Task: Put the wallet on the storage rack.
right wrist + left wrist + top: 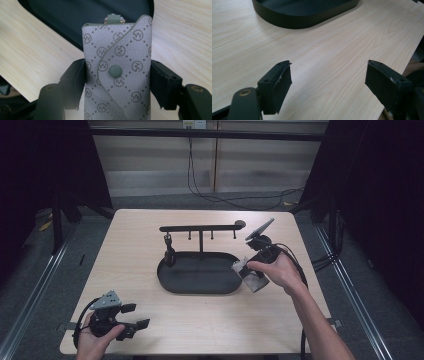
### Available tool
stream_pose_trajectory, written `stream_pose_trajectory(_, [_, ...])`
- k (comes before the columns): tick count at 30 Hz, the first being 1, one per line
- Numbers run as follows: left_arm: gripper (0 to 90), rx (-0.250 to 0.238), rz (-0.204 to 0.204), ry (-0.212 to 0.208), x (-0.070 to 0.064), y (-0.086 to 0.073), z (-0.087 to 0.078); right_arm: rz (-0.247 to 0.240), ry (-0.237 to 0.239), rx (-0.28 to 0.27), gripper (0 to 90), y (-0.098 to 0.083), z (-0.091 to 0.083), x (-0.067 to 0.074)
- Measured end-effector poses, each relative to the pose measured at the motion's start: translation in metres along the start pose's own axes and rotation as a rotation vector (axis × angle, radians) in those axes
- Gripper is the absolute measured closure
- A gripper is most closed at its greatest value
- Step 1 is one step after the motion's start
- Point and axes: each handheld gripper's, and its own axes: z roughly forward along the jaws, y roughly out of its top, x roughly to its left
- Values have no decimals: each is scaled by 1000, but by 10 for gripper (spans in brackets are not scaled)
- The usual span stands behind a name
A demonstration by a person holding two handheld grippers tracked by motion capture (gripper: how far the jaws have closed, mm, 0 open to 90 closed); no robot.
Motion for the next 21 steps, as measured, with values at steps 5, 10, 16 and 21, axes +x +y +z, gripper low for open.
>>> stream_pose_trajectory(5, [209, -2, 1, 0, -1, 0, 0, 47, 15, -42, 339, 4, 0, -2])
stream_pose_trajectory(10, [209, 0, 2, 8, 0, 0, -1, 90, 33, -77, 339, 9, 2, -4])
stream_pose_trajectory(16, [209, 5, 0, 2, 0, 0, 0, 132, 64, -112, 339, 12, 8, -10])
stream_pose_trajectory(21, [209, 7, -1, 2, 0, 0, 0, 155, 63, -156, 339, 14, 15, -13])
